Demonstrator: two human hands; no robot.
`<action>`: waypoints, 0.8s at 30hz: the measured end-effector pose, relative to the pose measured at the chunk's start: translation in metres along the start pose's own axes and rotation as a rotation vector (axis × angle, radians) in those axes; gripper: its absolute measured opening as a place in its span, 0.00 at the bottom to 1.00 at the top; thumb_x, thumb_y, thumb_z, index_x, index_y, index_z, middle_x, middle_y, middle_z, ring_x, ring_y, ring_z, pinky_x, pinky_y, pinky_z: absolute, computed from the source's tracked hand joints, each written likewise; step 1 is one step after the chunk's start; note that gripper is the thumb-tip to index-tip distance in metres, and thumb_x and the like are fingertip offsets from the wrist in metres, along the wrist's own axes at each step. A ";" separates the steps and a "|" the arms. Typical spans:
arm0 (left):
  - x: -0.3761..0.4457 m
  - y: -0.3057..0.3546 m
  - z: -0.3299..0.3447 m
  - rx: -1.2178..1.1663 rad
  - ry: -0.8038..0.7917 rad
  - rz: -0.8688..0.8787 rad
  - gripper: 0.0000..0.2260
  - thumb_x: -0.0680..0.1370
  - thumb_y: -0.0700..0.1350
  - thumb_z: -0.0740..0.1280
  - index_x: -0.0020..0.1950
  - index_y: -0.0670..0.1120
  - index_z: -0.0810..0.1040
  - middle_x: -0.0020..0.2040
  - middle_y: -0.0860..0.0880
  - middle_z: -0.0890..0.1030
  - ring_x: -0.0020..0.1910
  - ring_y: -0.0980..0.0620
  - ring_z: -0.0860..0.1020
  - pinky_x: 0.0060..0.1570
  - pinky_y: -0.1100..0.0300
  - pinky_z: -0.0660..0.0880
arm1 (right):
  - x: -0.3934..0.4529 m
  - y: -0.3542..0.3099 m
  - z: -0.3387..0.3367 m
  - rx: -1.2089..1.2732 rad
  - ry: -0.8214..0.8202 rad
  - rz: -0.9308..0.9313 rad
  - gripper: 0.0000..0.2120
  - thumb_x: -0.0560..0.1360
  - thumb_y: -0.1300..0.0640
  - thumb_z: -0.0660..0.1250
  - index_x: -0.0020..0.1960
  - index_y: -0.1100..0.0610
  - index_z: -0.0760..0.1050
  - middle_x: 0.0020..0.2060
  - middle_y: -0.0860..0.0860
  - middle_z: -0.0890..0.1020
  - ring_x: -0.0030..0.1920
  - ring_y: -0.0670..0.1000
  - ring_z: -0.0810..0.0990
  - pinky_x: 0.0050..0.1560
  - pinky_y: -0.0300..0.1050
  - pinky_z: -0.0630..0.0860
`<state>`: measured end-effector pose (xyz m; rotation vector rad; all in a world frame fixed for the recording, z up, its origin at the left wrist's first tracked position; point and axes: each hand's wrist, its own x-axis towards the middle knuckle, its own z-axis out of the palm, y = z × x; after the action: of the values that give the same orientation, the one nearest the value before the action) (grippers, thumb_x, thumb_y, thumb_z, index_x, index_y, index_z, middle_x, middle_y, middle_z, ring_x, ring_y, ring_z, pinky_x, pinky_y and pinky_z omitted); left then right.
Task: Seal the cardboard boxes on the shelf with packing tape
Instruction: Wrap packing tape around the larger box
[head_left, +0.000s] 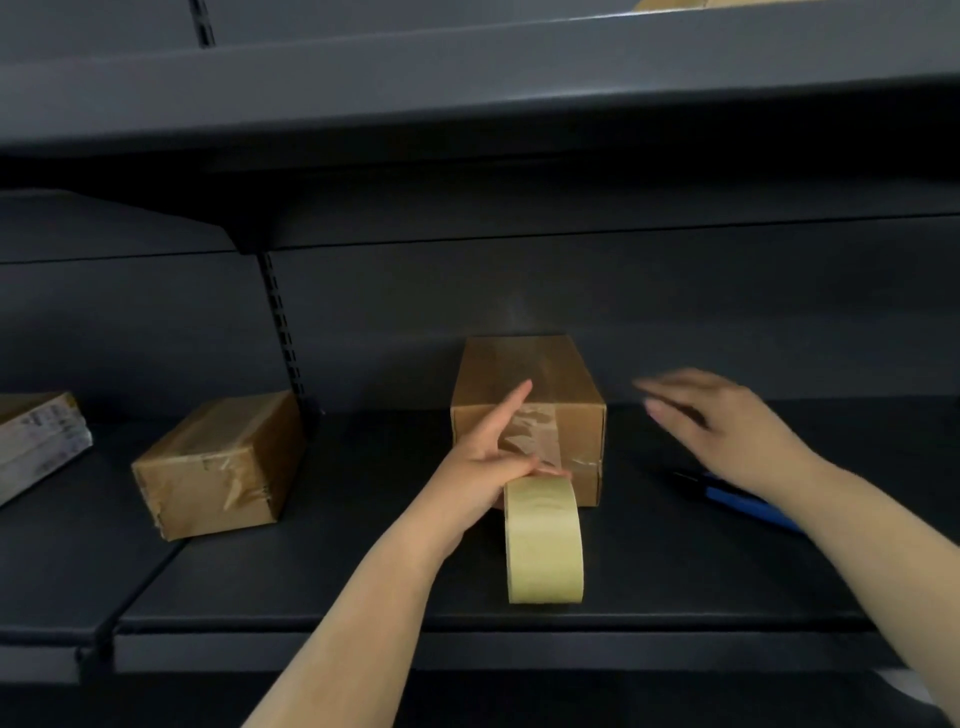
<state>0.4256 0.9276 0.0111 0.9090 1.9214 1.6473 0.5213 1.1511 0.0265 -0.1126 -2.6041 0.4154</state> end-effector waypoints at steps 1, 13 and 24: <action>0.000 0.001 0.001 0.005 0.003 0.005 0.30 0.78 0.37 0.62 0.72 0.64 0.57 0.52 0.45 0.84 0.50 0.52 0.83 0.50 0.60 0.76 | 0.011 -0.020 -0.001 0.075 0.033 -0.090 0.30 0.72 0.36 0.50 0.64 0.52 0.74 0.62 0.51 0.77 0.64 0.51 0.73 0.66 0.52 0.68; -0.006 0.003 -0.004 -0.028 0.014 -0.028 0.36 0.77 0.35 0.63 0.73 0.65 0.49 0.59 0.40 0.80 0.50 0.47 0.83 0.55 0.58 0.76 | 0.051 -0.064 0.049 -0.099 -0.014 -0.215 0.31 0.68 0.35 0.62 0.66 0.48 0.72 0.65 0.45 0.75 0.66 0.46 0.71 0.66 0.46 0.68; -0.051 0.022 -0.083 0.704 0.315 -0.042 0.35 0.78 0.42 0.63 0.74 0.61 0.43 0.42 0.57 0.84 0.48 0.62 0.80 0.54 0.66 0.72 | 0.036 -0.061 0.046 -0.063 0.024 -0.233 0.33 0.68 0.32 0.60 0.66 0.50 0.73 0.64 0.46 0.75 0.66 0.45 0.72 0.67 0.43 0.67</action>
<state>0.4059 0.8348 0.0438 0.8675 2.7993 1.1307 0.4676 1.0867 0.0243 0.1626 -2.5680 0.2476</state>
